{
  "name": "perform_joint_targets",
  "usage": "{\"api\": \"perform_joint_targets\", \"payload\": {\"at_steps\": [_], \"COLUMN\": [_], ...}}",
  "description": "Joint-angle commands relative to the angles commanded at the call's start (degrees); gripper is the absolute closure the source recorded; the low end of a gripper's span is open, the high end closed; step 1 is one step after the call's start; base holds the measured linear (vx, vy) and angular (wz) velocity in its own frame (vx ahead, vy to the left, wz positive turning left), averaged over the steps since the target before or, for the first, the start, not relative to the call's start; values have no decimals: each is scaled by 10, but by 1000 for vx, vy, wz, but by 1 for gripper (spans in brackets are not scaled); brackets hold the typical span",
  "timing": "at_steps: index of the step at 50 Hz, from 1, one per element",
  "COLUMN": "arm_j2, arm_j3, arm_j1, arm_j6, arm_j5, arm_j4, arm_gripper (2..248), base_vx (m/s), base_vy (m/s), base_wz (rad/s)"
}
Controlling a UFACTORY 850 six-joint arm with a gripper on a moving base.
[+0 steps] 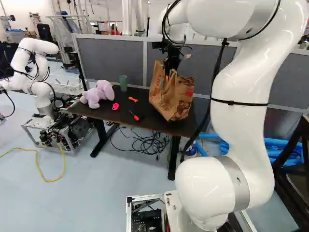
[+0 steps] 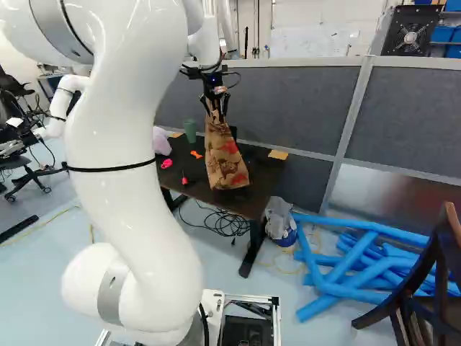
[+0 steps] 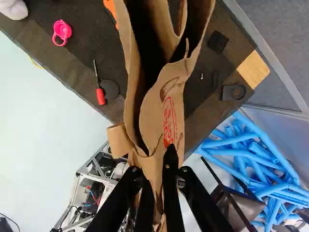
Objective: Pick up the bag on the ground and place it on the table
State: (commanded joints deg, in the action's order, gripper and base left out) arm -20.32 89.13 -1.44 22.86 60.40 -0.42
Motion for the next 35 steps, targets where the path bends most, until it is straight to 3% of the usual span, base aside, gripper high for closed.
{"api": "perform_joint_targets", "payload": {"at_steps": [13, 35], "arm_j2": [-30, -63], "arm_j3": [25, 29], "arm_j1": [3, 4], "arm_j6": [0, 0], "arm_j5": [0, 0], "arm_j4": [-4, -4], "arm_gripper": [229, 229], "base_vx": [0, 0], "base_vy": [0, 0], "base_wz": [0, 0]}}
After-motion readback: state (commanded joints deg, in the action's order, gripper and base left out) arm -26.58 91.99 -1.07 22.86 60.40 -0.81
